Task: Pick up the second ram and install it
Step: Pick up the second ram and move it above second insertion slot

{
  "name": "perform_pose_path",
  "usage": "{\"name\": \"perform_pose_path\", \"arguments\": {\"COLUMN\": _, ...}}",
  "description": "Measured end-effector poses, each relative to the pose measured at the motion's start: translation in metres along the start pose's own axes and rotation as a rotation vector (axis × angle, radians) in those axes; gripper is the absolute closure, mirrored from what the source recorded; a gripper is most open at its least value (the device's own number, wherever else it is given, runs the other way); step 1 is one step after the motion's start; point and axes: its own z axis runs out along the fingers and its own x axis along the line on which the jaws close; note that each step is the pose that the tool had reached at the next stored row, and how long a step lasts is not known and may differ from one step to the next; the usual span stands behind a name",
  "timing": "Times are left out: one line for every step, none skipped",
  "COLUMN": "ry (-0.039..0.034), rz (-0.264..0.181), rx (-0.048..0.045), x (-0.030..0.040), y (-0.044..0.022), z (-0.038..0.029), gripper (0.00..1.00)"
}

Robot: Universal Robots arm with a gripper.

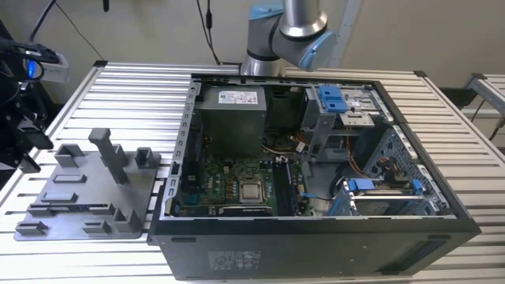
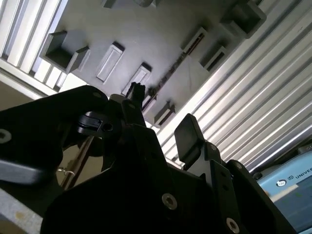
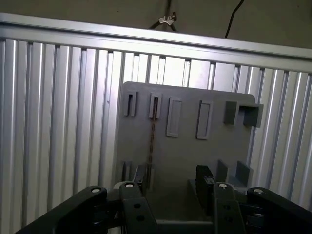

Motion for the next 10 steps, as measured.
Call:
{"name": "perform_pose_path", "arguments": {"ry": 0.0030, "rz": 0.000, "rx": -0.0003, "x": 0.0000, "y": 0.0000, "z": 0.0013, "gripper": 0.46}}
{"name": "perform_pose_path", "arguments": {"ry": 0.0049, "rz": 0.000, "rx": -0.0004, "x": 0.0001, "y": 0.0000, "z": 0.0028, "gripper": 0.46}}
{"name": "perform_pose_path", "arguments": {"ry": 0.0064, "rz": 0.000, "rx": -0.0005, "x": 0.0002, "y": 0.0000, "z": 0.0043, "gripper": 0.46}}
{"name": "perform_pose_path", "arguments": {"ry": 0.0078, "rz": 0.000, "rx": -0.0005, "x": 0.0002, "y": 0.0000, "z": 0.0057, "gripper": 0.46}}
{"name": "perform_pose_path", "arguments": {"ry": 0.0086, "rz": 0.000, "rx": -0.0007, "x": 0.0002, "y": 0.0001, "z": 0.0070, "gripper": 0.46}}
{"name": "perform_pose_path", "arguments": {"ry": 0.0091, "rz": 0.000, "rx": -0.0008, "x": 0.0002, "y": 0.0001, "z": 0.0083, "gripper": 0.46}}
{"name": "perform_pose_path", "arguments": {"ry": 0.0097, "rz": 0.000, "rx": -0.0009, "x": 0.0003, "y": 0.0001, "z": 0.0096, "gripper": 0.46}}
{"name": "perform_pose_path", "arguments": {"ry": 0.0103, "rz": 0.000, "rx": -0.0010, "x": 0.0003, "y": 0.0001, "z": 0.0111, "gripper": 0.46}}
{"name": "perform_pose_path", "arguments": {"ry": 0.0107, "rz": 0.000, "rx": -0.0009, "x": 0.0004, "y": 0.0001, "z": 0.0128, "gripper": 0.46}}
{"name": "perform_pose_path", "arguments": {"ry": 0.0111, "rz": 0.000, "rx": -0.0010, "x": 0.0004, "y": 0.0001, "z": 0.0144, "gripper": 0.46}}
